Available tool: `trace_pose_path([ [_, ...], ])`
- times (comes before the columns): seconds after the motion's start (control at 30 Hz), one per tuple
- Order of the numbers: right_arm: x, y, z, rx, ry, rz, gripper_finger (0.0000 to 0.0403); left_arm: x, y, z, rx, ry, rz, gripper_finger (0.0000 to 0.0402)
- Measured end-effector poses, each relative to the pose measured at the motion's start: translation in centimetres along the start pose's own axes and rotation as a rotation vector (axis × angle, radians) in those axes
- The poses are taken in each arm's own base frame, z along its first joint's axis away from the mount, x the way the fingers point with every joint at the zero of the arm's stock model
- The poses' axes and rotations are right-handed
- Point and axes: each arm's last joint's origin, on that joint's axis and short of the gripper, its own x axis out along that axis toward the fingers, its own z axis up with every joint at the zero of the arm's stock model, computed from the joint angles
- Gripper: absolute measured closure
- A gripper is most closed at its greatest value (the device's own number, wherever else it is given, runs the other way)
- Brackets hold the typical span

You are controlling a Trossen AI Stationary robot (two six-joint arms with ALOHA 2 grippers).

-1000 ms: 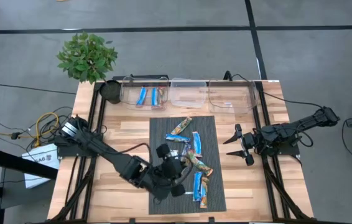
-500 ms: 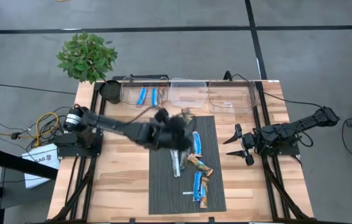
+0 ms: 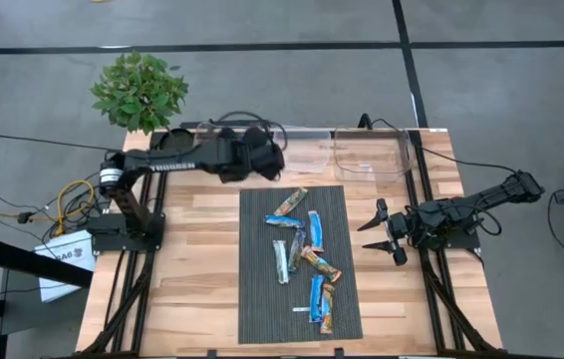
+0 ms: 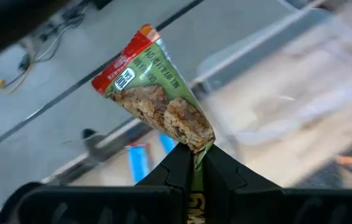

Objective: Pick and place Granola Bars by type
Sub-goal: Put the red granola bar into the left transparent bin

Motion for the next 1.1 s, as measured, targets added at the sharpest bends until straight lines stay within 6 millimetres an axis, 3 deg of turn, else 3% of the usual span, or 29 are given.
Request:
trace_pose_path([
  [0.4, 0.0, 0.0, 0.0, 0.0, -0.003, 0.0, 0.0182, 2.6, 4.3, 1.2, -0.013, 0.078, 0.139, 0.0383],
  [0.7, 0.0, 0.0, 0.0, 0.0, -0.002, 0.0, 0.0182, 3.8, 5.3, 1.3, -0.084, 0.108, 0.161, 0.0383],
  [1.1, 0.0, 0.0, 0.0, 0.0, -0.003, 0.0, 0.0182, 7.0, 5.0, 0.9, -0.101, 0.238, 0.123, 0.0383],
])
